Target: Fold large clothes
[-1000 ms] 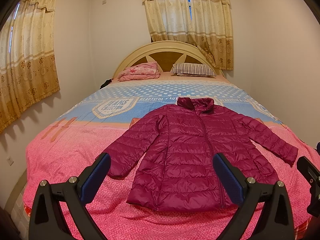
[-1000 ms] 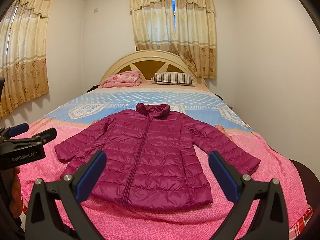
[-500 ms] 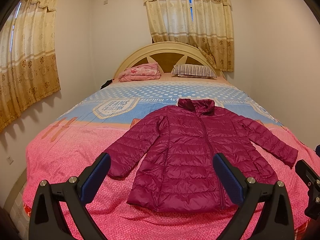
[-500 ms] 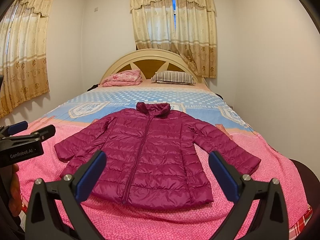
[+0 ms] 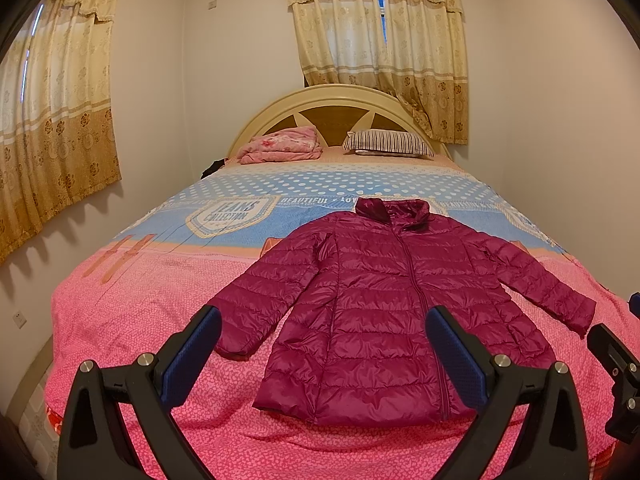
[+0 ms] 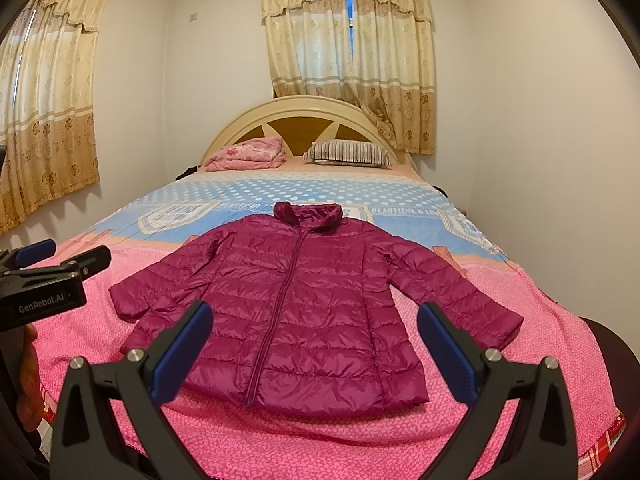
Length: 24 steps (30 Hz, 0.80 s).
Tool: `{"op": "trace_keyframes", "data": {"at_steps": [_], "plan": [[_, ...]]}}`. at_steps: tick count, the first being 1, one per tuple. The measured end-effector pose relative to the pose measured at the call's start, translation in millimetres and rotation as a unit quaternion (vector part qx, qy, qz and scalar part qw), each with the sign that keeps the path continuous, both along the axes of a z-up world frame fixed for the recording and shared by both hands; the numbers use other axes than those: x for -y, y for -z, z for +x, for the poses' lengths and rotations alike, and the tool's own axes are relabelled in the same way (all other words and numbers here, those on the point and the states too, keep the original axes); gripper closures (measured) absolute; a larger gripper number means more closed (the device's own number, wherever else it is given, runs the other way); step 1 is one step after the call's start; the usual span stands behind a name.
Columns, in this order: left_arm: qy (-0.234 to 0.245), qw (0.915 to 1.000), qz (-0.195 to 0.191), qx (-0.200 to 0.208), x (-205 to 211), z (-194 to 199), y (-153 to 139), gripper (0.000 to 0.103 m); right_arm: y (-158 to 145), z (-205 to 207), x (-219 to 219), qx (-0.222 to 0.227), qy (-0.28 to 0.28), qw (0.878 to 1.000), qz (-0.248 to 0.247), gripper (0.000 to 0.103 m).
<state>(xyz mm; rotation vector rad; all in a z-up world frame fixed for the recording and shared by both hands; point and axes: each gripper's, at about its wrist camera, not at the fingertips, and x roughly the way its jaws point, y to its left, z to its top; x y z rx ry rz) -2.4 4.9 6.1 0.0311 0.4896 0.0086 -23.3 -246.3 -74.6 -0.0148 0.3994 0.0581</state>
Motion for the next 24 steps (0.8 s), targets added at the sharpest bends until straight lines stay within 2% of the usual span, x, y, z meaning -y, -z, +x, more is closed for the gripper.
{"op": "trace_keyframes", "data": {"at_steps": [24], "plan": [[0.001,1.0000,-0.001,0.000,-0.2,-0.2,0.5,0.001,2.1,0.1,-0.7,-0.004,-0.003,1.000,0.001,0.000]]}}
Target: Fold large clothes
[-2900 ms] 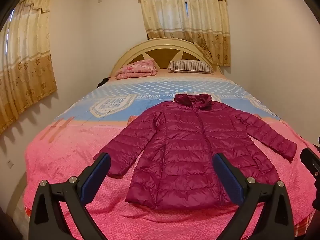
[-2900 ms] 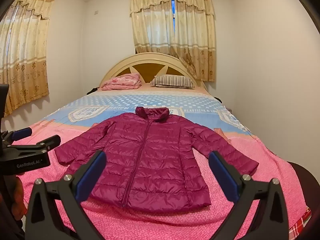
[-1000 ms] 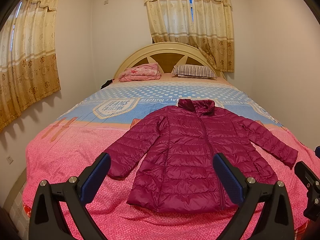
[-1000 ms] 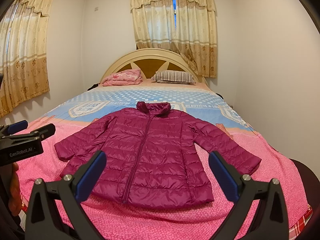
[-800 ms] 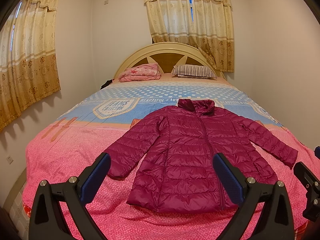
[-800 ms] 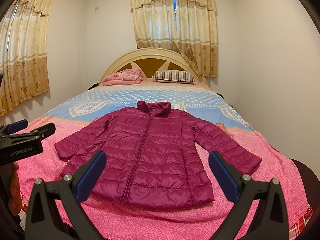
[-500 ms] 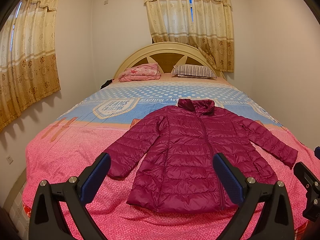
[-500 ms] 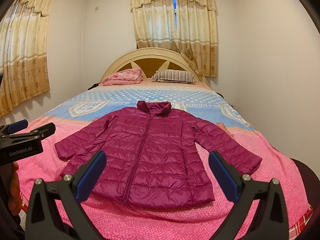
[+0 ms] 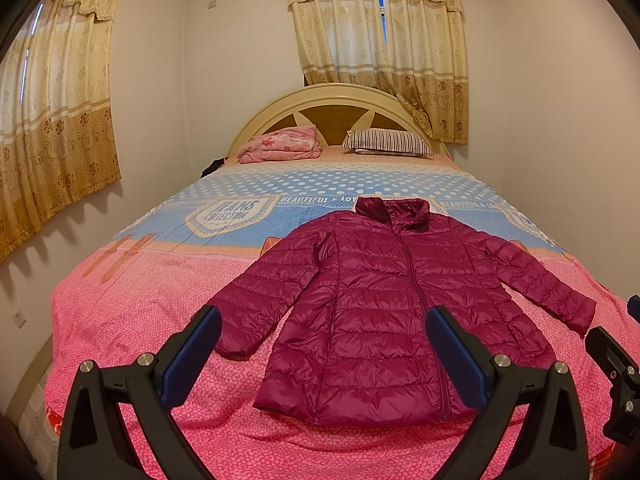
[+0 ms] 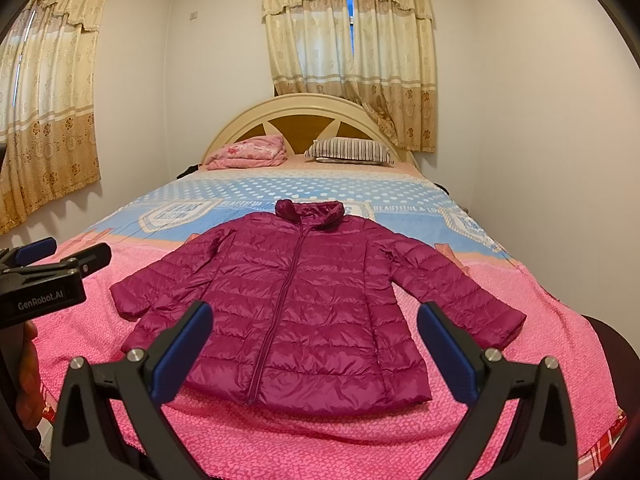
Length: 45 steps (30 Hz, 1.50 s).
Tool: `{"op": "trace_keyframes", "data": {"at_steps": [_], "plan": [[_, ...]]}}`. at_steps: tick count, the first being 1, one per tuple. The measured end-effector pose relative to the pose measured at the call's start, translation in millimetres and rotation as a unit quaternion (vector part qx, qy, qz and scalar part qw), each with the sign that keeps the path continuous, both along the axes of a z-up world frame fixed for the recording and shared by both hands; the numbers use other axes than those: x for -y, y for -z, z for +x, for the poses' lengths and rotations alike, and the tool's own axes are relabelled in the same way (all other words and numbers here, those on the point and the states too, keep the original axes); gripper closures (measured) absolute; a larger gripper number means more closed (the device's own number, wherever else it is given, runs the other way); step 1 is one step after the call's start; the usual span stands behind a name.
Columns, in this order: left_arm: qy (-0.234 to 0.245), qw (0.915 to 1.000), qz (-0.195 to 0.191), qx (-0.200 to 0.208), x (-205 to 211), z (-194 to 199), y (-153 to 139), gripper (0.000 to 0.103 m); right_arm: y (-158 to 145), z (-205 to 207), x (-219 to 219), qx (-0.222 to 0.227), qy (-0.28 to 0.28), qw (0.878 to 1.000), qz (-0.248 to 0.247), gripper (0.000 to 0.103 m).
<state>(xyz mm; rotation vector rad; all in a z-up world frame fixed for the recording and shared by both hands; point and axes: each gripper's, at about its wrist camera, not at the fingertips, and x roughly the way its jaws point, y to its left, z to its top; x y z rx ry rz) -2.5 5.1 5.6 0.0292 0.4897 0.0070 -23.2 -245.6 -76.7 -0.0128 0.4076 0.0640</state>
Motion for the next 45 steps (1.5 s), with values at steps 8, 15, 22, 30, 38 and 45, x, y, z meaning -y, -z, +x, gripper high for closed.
{"op": "trace_keyframes", "data": {"at_steps": [8,15,22,30,38,45], "plan": [[0.002,1.0000,0.004,-0.007,0,8,9,0.001,8,7,4,-0.008,0.002,1.000,0.003,0.000],[-0.002,0.9991,0.034,-0.024,0,50,38,0.001,44,51,48,-0.051,0.051,0.997,0.018,0.000],[-0.006,0.9974,0.060,-0.039,-1,118,57,0.001,82,99,140,-0.105,0.147,0.982,0.056,0.000],[-0.006,0.9945,0.090,-0.054,9,186,74,0.001,105,119,246,-0.151,0.264,0.944,0.127,0.000],[-0.017,0.9899,0.113,-0.084,12,249,104,0.001,128,149,288,-0.203,0.280,0.924,0.162,0.016],[-0.031,0.9847,0.122,-0.121,3,293,130,0.001,142,168,291,-0.223,0.248,0.930,0.156,0.068]]}}
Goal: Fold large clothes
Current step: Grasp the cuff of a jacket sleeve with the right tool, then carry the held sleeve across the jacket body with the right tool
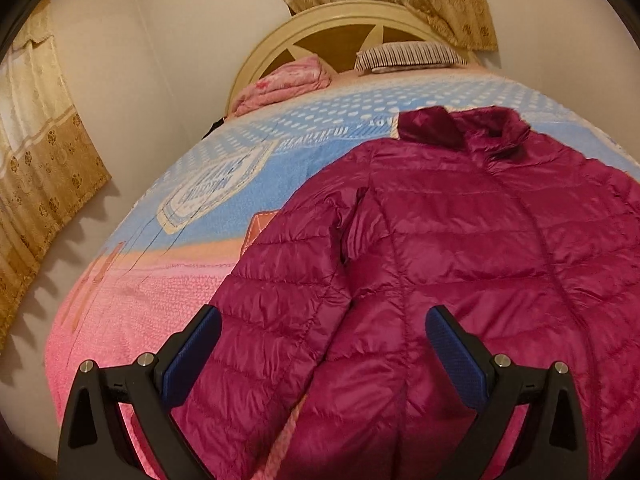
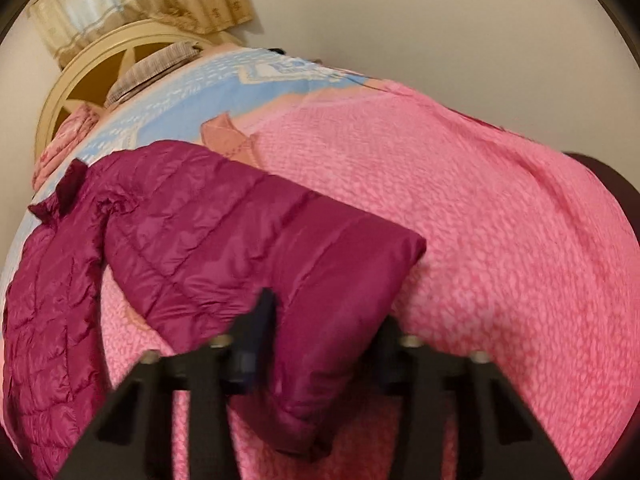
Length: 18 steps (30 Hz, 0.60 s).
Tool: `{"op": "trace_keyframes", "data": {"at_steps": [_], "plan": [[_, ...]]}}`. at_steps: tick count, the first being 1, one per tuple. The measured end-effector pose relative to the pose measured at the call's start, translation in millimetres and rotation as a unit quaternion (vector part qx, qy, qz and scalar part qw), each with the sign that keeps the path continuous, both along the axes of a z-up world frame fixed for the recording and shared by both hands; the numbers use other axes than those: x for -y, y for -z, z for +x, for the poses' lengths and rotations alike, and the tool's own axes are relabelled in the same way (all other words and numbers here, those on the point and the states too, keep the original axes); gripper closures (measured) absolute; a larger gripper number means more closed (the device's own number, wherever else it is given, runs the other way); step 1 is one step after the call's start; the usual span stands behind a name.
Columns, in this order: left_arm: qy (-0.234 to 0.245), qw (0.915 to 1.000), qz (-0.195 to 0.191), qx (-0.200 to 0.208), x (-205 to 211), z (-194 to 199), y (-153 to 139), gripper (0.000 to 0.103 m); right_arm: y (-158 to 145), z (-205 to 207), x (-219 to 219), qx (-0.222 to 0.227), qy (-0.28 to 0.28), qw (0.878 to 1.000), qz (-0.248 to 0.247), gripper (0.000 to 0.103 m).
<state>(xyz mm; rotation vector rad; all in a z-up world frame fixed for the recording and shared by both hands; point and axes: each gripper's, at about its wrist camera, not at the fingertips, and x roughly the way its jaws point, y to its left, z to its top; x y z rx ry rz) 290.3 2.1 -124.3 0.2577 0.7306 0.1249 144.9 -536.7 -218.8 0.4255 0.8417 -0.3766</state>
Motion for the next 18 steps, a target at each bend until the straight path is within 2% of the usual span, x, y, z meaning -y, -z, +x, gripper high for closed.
{"op": "trace_keyframes", "data": {"at_steps": [3,6,10,18], "plan": [[-0.004,1.0000,0.005,0.000,-5,9,2,0.001,-8,7,-2,0.002,-0.014,1.000,-0.023,0.078],[-0.011,0.9999,0.000,-0.004,-13,19,0,0.001,-21,19,-11,0.007,-0.031,0.998,-0.050,0.082],[-0.017,0.9998,0.000,-0.004,-20,25,-5,0.001,-39,40,-30,0.022,-0.058,0.995,-0.080,0.084],[-0.035,0.9994,-0.006,0.000,-39,36,-9,0.001,-65,74,-76,0.051,-0.109,0.987,-0.108,0.084]]}}
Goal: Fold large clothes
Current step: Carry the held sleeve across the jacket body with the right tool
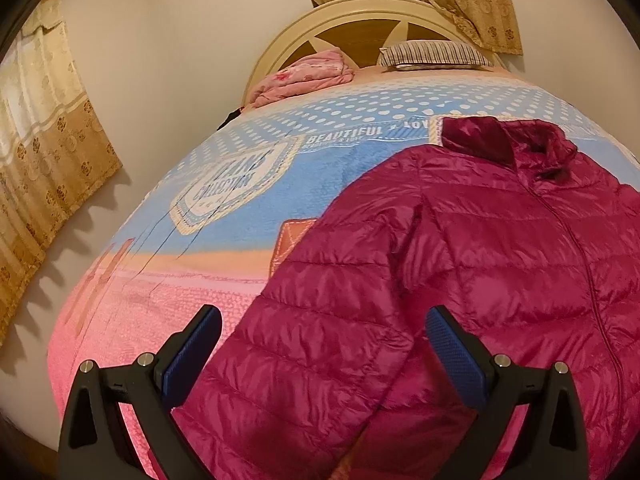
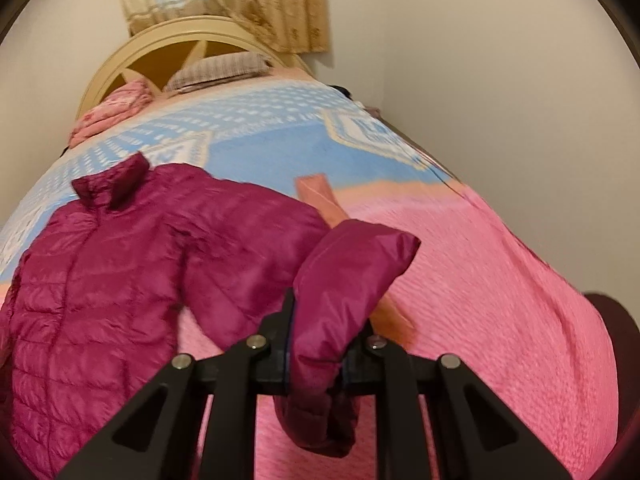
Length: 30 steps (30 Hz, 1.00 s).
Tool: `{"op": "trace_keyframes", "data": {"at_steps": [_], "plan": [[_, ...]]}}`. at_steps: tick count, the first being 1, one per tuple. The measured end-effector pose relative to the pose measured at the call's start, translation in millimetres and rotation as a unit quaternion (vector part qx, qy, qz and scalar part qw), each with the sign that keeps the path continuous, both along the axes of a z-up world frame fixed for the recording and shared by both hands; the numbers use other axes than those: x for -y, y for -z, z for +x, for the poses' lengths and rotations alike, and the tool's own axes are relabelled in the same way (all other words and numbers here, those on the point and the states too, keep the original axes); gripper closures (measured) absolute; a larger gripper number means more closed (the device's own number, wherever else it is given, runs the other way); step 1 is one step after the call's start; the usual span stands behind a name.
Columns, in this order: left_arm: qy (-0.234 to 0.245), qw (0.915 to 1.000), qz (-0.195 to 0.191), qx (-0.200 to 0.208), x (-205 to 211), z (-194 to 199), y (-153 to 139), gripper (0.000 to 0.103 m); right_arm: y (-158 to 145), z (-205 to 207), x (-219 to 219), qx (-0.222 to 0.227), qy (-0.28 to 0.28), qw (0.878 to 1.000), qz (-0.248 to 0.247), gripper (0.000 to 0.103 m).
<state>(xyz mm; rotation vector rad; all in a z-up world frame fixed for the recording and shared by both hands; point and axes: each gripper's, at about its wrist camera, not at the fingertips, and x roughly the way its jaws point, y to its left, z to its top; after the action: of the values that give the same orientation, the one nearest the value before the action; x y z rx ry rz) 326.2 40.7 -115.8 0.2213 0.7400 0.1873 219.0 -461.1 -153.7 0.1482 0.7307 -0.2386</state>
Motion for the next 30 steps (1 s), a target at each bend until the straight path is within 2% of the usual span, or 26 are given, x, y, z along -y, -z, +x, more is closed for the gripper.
{"op": "trace_keyframes", "data": {"at_steps": [3,8,11,15,21,30], "plan": [[-0.010,0.9999,-0.004,-0.004,-8,7,2,0.001,-8,10,-19,0.006,-0.021,1.000,-0.008,0.084],[-0.018,0.9988,-0.042,-0.016,-18,20,5,0.001,-20,32,-61,0.016,-0.062,0.998,-0.022,0.084],[-0.001,0.9977,-0.063,-0.026,-15,24,10,0.001,-26,45,-89,0.022,-0.089,0.995,-0.030,0.084],[0.010,0.9983,-0.050,-0.026,-10,26,16,0.001,-30,61,-129,0.028,-0.126,0.990,-0.049,0.084],[-0.005,0.9977,-0.062,-0.028,-20,34,21,0.001,-27,80,-186,0.029,-0.171,0.983,-0.063,0.084],[-0.033,0.9986,-0.029,-0.028,-32,42,29,0.001,4,111,-268,0.007,-0.211,0.972,-0.107,0.084]]}}
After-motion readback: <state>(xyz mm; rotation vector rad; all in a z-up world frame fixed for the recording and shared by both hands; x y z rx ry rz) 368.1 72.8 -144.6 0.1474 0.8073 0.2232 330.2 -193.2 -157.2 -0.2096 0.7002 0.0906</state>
